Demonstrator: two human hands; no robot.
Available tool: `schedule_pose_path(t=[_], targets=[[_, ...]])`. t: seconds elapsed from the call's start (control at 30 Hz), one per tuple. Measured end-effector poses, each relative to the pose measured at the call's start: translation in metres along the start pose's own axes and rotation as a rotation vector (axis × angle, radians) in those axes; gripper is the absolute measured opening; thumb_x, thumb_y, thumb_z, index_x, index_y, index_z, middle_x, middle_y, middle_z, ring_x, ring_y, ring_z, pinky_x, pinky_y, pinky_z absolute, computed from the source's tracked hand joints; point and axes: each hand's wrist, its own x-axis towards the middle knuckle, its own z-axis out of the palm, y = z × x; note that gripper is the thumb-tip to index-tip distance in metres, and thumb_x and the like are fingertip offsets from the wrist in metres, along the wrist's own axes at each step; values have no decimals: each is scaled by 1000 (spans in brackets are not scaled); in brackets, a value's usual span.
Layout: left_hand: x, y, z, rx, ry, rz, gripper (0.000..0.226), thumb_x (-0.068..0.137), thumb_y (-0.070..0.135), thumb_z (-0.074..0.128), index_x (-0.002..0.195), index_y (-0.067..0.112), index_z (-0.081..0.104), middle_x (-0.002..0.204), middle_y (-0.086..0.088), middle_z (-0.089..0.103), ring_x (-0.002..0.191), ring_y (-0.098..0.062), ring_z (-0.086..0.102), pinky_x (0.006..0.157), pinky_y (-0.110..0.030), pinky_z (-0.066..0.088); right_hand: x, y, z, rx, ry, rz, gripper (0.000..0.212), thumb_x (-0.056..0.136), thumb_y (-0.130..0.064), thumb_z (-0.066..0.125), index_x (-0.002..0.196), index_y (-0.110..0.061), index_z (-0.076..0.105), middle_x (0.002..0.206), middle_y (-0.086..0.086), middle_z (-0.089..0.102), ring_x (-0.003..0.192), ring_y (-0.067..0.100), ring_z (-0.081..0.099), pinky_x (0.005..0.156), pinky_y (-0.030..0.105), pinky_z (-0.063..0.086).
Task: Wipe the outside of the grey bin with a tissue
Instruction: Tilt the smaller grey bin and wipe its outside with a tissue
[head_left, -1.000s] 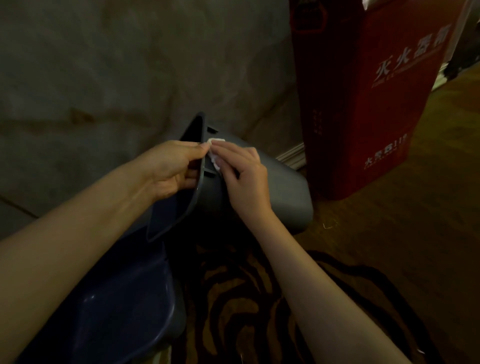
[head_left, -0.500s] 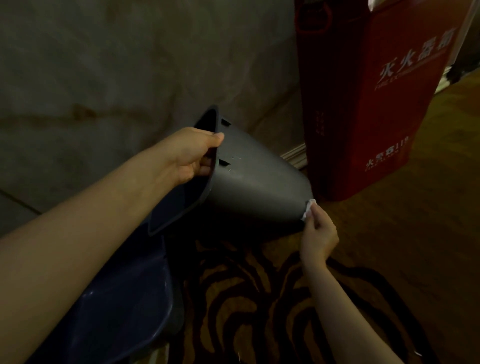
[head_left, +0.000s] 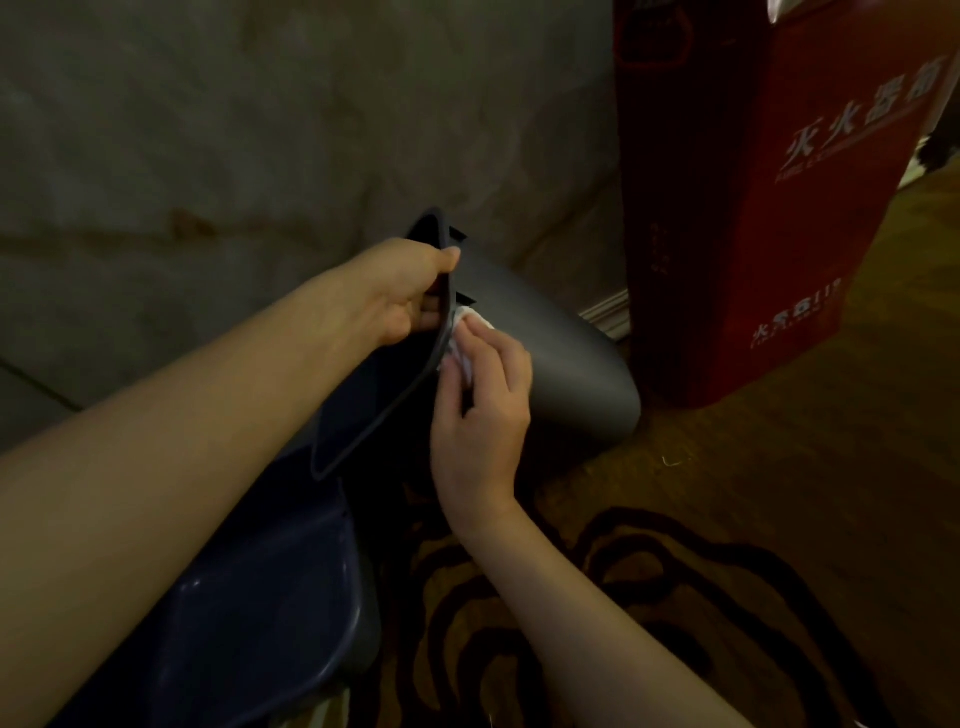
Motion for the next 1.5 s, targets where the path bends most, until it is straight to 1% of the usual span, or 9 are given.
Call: schedule_pose_path(t=[0.17, 0.3, 0.43, 0.57, 0.8, 0.97, 1.23, 1.37, 1.5], targets=[[-16, -22, -9, -13, -304, 79, 28, 93, 33, 41, 81, 14, 59, 70, -1, 64, 62, -9, 62, 56, -20, 53, 8, 15, -10, -53, 5, -9, 25, 85, -1, 61, 110, -1, 63, 110, 11, 62, 105, 17, 56, 93, 26, 49], [-23, -40, -10, 263, -239, 255, 19, 92, 15, 45, 99, 12, 63, 107, -15, 67, 97, -22, 64, 92, -35, 50, 6, 33, -16, -79, 5, 72, 25, 85, -4, 61, 110, -6, 64, 111, 6, 63, 106, 13, 56, 94, 22, 46], [-26, -43, -20, 152, -347, 220, 22, 93, 13, 43, 99, 15, 64, 97, 0, 72, 88, -9, 69, 78, -19, 55, -1, 78, -44, -190, 36, 300, 23, 87, -5, 58, 110, -9, 64, 113, 6, 62, 107, 16, 56, 93, 35, 50], [-30, -51, -33, 89, -425, 195, 24, 92, 13, 44, 103, 16, 65, 93, 6, 76, 89, -6, 70, 68, -14, 54, 12, 108, -67, -197, 37, 503, 21, 89, -9, 56, 108, -14, 64, 107, -2, 59, 102, 13, 58, 87, 31, 51], [-36, -57, -41, 35, -475, 155, 31, 90, 11, 45, 116, 9, 60, 115, -7, 69, 102, -15, 67, 80, -20, 55, 40, 66, -46, -97, -225, 223, 23, 88, -10, 59, 108, -18, 67, 105, -15, 61, 102, 4, 56, 95, 23, 42], [-36, -60, -41, 74, -467, 153, 27, 89, 12, 47, 113, 10, 61, 110, -12, 69, 97, -19, 68, 86, -29, 55, 62, 27, -19, 78, -353, -39, 22, 85, -3, 61, 103, -10, 71, 109, 2, 70, 99, 9, 57, 88, 14, 39], [-33, -48, -31, 43, -468, 124, 27, 91, 13, 46, 111, 9, 62, 102, -5, 72, 90, -11, 71, 70, -18, 56, 55, 62, -27, -181, -199, 91, 27, 85, -5, 61, 108, -15, 69, 109, -2, 70, 89, 9, 52, 77, -1, 32], [-31, -44, -28, 48, -470, 119, 28, 92, 14, 44, 114, 6, 60, 107, -5, 69, 90, -9, 70, 75, -18, 56, 39, 106, -63, -323, -93, 377, 24, 90, -11, 55, 110, -17, 67, 108, -1, 70, 86, 3, 48, 77, 16, 35], [-30, -42, -22, 52, -431, 130, 29, 92, 12, 44, 114, 0, 58, 108, -10, 67, 91, -16, 68, 77, -21, 57, 20, 127, -86, -321, -40, 536, 25, 93, -14, 52, 115, -15, 64, 110, 3, 68, 99, 18, 60, 90, 41, 49]])
